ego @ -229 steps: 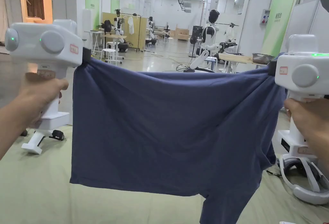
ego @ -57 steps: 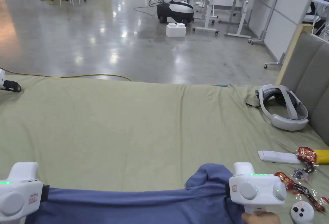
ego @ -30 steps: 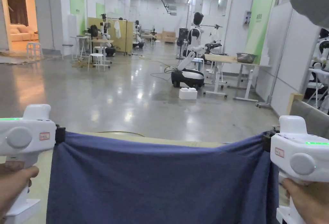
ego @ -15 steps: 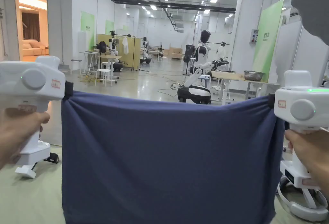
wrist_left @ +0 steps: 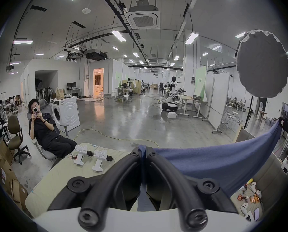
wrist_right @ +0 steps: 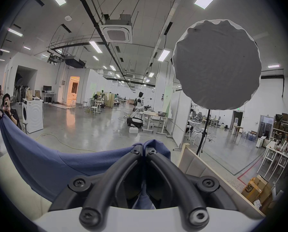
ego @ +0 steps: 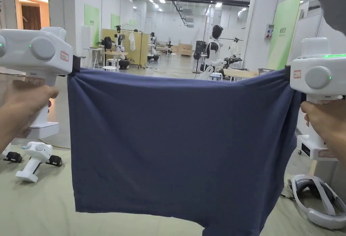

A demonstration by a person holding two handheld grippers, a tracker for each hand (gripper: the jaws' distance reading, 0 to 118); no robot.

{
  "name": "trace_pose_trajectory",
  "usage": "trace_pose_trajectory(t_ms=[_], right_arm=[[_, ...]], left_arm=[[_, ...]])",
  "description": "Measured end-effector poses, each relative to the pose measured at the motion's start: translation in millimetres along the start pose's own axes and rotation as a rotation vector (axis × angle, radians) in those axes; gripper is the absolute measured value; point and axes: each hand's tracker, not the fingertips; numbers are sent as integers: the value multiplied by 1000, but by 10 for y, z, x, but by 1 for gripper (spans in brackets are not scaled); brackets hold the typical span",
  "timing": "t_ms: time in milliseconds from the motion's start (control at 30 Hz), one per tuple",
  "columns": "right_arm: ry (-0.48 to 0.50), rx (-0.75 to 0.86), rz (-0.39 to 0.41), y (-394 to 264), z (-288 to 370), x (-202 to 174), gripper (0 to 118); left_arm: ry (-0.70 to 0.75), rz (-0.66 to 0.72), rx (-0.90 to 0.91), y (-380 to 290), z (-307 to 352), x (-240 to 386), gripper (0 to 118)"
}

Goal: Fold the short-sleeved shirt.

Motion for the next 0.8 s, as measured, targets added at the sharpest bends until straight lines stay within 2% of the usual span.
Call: trace_pose_trajectory(t_ms=[400, 567, 800], right_arm=[[24, -101, -1, -1063, 456, -12, 4], [34, -121, 17, -1422, 877, 37, 4], [42, -114, 27, -1691, 1596, 191, 4]], left_arm=[[-40, -5, -102, -1148, 117, -52, 6], [-67, 21, -136, -1630, 397, -129, 6], [-97, 52, -121, -1963, 987, -246, 6]])
